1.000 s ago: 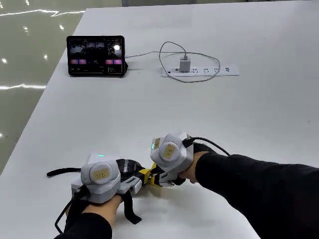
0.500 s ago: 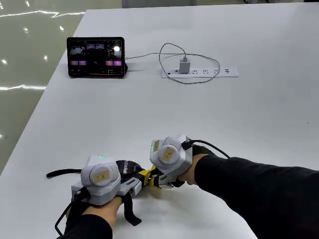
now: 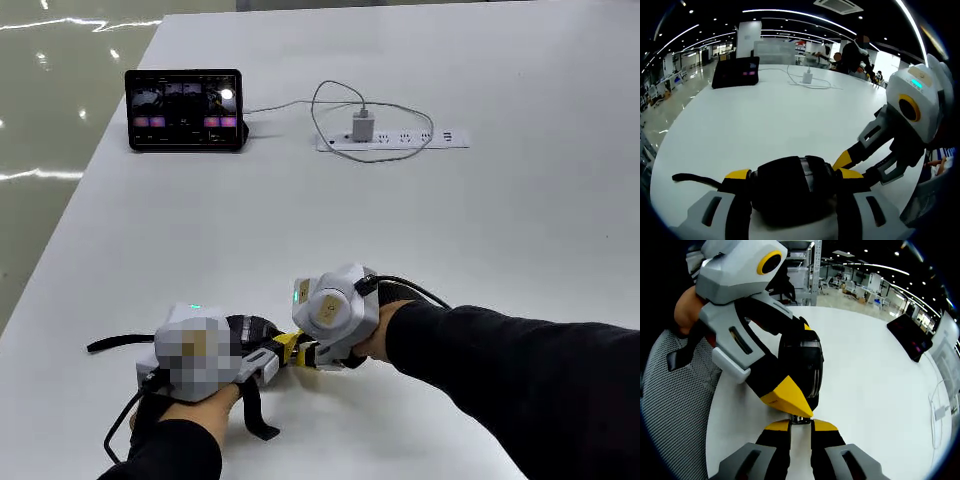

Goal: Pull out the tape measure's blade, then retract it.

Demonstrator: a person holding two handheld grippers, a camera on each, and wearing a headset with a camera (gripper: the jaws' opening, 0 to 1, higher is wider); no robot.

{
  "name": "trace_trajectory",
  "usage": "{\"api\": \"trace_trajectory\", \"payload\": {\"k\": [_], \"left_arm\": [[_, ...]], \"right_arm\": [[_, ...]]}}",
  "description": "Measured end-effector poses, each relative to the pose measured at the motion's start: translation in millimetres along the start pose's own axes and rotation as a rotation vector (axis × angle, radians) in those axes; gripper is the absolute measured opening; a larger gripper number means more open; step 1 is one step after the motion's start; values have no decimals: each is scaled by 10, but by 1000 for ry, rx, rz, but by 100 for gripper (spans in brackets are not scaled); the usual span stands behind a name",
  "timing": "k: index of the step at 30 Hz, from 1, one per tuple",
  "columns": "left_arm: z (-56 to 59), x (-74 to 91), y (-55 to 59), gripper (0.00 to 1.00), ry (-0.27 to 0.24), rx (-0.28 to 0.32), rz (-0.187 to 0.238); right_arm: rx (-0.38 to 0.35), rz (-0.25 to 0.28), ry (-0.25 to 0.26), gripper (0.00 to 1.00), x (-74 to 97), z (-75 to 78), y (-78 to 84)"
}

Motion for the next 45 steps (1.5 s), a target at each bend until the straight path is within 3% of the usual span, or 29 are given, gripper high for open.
{"api": "trace_trajectory", "payload": {"k": [10, 17, 26, 30, 32, 37, 40, 42, 45], "left_arm": [[-26, 40, -78, 62, 23, 2, -19], [-59, 96, -120, 69, 54, -1, -19], [-153, 194, -63, 83, 131, -4, -41], [-215, 246, -132, 88, 141, -9, -38], [-234, 274, -168, 91, 150, -6, -30], [-296, 316, -160, 93, 183, -10, -53], [-306, 359, -165, 97, 202, -5, -61], [-333, 379, -157, 99, 233, 21, -63], [-346, 405, -140, 99, 234, 7, -68]], "right_arm": [[9, -4, 24, 15, 179, -86, 14], [-52, 11, 55, 16, 339, -154, 98], [-158, 42, 128, 19, 682, -299, 337], [-218, 65, 157, 20, 836, -367, 443], [-226, 73, 172, 21, 924, -401, 492], [-231, 74, 219, 23, 1139, -440, 626], [-277, 102, 248, 25, 1267, -439, 695], [-287, 103, 264, 26, 1341, -442, 738], [-296, 90, 289, 26, 1416, -447, 813]]}}
Point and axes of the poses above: the centre of the closed fingertips' face, and the gripper's own axes: x roughly backward along the fingers, z roughly to its right, y roughly out of its underside, the point moved 10 cm from there along x, roughly backward along the fingers, and after that the axes turned 9 degrees about z, right-handed, at the moved point
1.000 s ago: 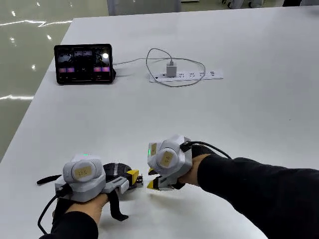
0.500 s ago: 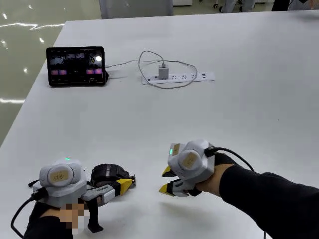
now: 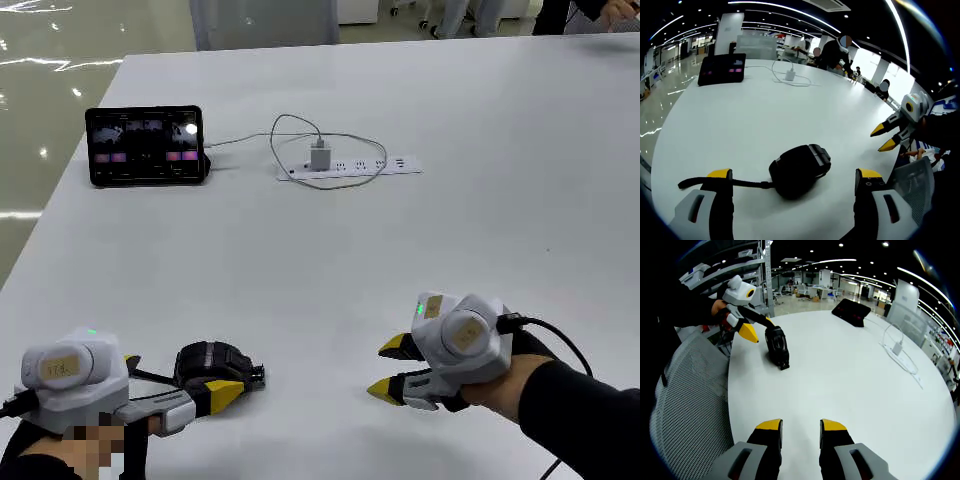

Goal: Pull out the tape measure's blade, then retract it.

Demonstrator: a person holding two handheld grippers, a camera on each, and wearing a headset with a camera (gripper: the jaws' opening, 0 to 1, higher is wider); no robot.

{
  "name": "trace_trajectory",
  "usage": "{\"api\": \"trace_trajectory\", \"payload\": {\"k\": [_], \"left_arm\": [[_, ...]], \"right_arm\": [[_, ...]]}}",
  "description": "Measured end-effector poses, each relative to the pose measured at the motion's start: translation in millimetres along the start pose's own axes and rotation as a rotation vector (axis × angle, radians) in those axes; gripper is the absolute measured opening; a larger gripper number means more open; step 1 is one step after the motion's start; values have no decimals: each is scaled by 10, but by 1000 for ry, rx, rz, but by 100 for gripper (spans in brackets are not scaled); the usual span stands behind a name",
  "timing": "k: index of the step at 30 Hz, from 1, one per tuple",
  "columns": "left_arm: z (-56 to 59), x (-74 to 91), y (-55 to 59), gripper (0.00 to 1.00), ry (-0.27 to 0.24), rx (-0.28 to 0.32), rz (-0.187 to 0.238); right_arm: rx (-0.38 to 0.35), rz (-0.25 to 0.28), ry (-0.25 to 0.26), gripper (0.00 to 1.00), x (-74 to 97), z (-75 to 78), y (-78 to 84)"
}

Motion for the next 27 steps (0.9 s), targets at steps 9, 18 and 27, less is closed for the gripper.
{"api": "trace_trajectory", "payload": {"k": [9, 18, 27], "left_arm": [[-44, 128, 3, 99, 53, -151, 17], [-116, 268, 36, 99, 93, -150, -2], [-180, 348, 65, 99, 106, -211, -45]], "right_arm": [[-57, 17, 34, 36, 257, -12, 202], [-92, 30, 63, 49, 529, 29, 417], [-135, 13, 105, 56, 724, 157, 645]]}}
Point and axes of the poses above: the centre of the closed fingertips' face, and the gripper's own axes: x roughly backward along the fingers, z roughly to its right, y roughly out of its underside, the point moved 10 cm from there along x, roughly backward along the fingers, and after that the axes turned 9 degrees about z, right-handed, at the moved point
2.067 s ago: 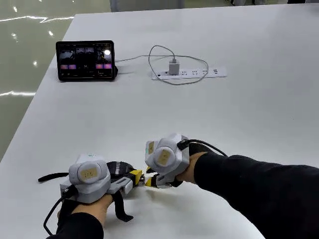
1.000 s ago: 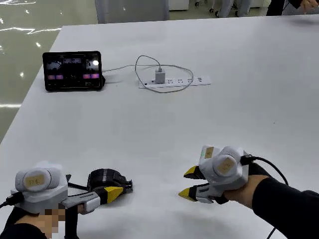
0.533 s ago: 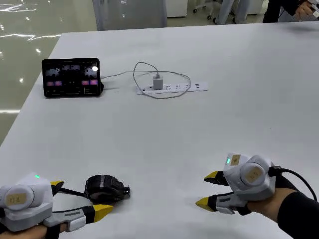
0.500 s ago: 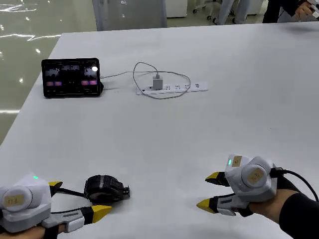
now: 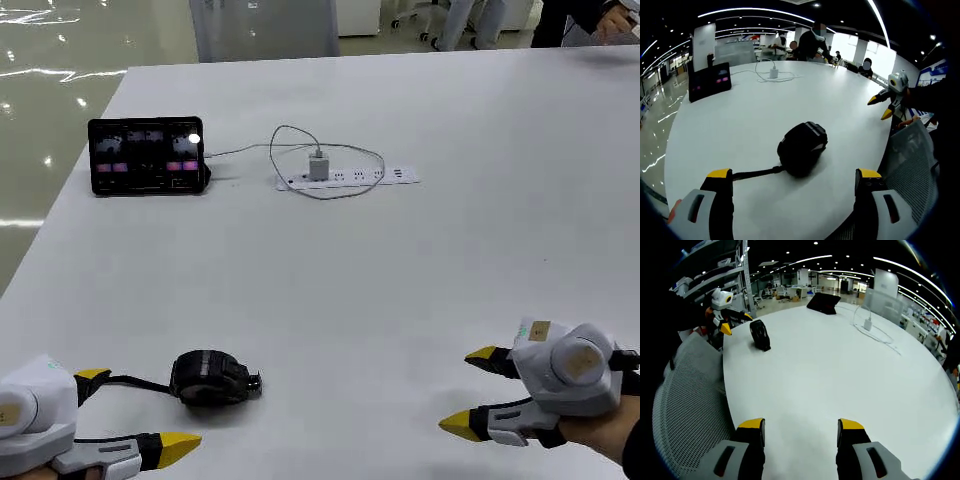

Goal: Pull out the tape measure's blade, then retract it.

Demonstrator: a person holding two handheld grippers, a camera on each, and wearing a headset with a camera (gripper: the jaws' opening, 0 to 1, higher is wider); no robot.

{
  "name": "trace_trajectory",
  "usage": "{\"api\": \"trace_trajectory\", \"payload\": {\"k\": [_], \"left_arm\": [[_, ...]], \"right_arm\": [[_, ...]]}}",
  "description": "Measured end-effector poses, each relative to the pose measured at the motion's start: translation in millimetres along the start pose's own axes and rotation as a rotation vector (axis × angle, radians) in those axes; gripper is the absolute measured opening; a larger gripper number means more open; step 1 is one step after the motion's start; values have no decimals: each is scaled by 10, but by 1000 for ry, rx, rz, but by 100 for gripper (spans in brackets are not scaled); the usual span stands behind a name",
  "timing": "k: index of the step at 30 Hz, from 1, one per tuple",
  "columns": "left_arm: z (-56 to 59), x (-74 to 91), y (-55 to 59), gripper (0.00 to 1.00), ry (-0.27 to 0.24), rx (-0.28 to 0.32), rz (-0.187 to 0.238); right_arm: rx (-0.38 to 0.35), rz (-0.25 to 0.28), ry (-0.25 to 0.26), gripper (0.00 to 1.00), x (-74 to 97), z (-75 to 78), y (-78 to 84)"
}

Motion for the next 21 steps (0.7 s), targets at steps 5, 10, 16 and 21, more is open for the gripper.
{"api": "trace_trajectory", "payload": {"k": [5, 10, 16, 21], "left_arm": [[-30, 51, -22, 99, 4, -17, -1], [-44, 76, -25, 99, 31, -59, -19], [-60, 89, -3, 99, 39, -62, -23], [-59, 98, 14, 99, 36, -55, -24]], "right_arm": [[-8, -2, 12, 61, 130, 84, 76], [-12, -1, 11, 68, 240, 168, 180], [0, 9, 26, 75, 354, 246, 224], [-5, 17, 35, 83, 426, 261, 259]]}}
Point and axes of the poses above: the centre of the closed fingertips' face, and the gripper's own axes: x roughly backward along the fingers, z roughly to its right, y roughly out of its underside, the point moved 10 cm from there along x, roughly backward along the fingers, and after that the axes turned 9 degrees about z, right-handed, at the moved point
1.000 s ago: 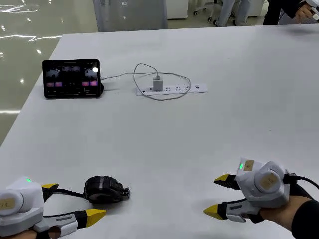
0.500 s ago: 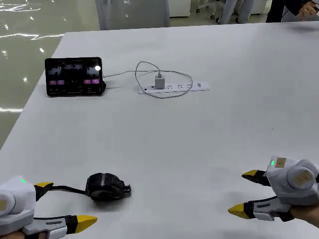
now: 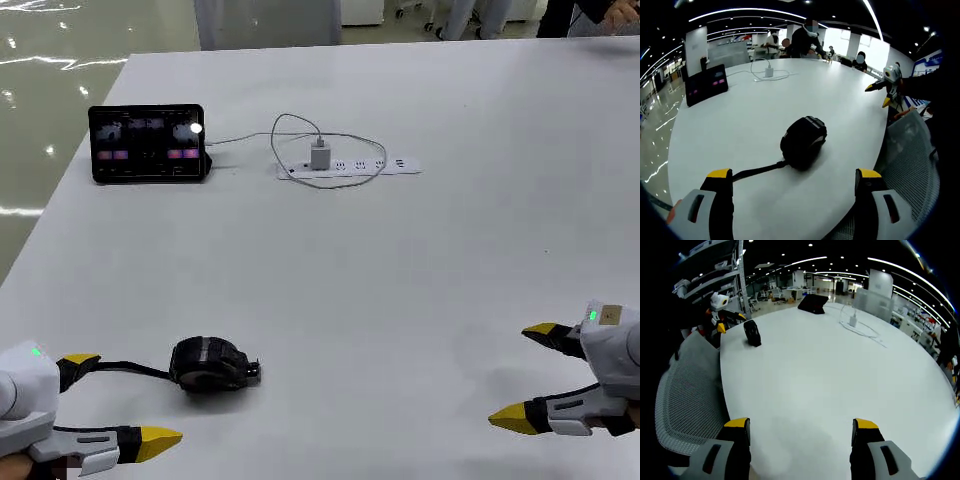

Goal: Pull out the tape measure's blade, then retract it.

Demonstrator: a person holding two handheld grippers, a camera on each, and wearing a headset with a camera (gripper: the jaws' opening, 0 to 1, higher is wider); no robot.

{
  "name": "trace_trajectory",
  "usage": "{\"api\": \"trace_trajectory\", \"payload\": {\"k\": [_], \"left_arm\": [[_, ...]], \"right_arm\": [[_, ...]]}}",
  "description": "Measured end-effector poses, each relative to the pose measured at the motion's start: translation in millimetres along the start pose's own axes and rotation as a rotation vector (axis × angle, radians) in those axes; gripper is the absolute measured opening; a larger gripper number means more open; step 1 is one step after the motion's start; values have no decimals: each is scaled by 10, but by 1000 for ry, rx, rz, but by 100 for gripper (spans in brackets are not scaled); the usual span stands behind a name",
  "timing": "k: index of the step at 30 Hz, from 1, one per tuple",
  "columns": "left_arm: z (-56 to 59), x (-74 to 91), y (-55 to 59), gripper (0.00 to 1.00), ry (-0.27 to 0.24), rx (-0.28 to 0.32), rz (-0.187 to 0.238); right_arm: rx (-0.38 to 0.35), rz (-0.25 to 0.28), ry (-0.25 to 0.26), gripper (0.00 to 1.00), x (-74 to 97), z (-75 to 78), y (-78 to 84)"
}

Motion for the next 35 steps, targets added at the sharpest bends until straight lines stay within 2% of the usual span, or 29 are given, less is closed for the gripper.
{"api": "trace_trajectory", "payload": {"k": [6, 9, 14, 18, 23, 28, 35], "left_arm": [[-32, 5, -5, 99, -4, 4, 0], [-40, -3, -17, 99, 9, 13, 10], [-43, -18, -15, 99, 18, 3, -4], [8, -40, 14, 99, 54, 8, -34], [19, -41, 5, 99, 57, 10, -22], [19, -35, 18, 99, 62, 8, -37], [2, -25, 16, 99, 57, 8, -37]], "right_arm": [[-26, 21, 8, 99, 75, -7, 23], [-41, 28, 14, 99, 115, -14, 49], [-46, 30, 21, 99, 156, -51, 87], [-59, 26, 24, 99, 167, -75, 121], [-62, 27, 19, 99, 178, -104, 146], [-69, 29, 26, 99, 202, -107, 154], [-68, 23, 26, 99, 229, -75, 162]]}}
Point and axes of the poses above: the centre of the closed fingertips' face, and the gripper's own axes: x roughly backward along the fingers, z roughly to its right, y roughly out of its underside, the point moved 10 cm from there along x, roughly backward along the fingers, and after that the axes turned 9 degrees about z, right-handed, at the moved point
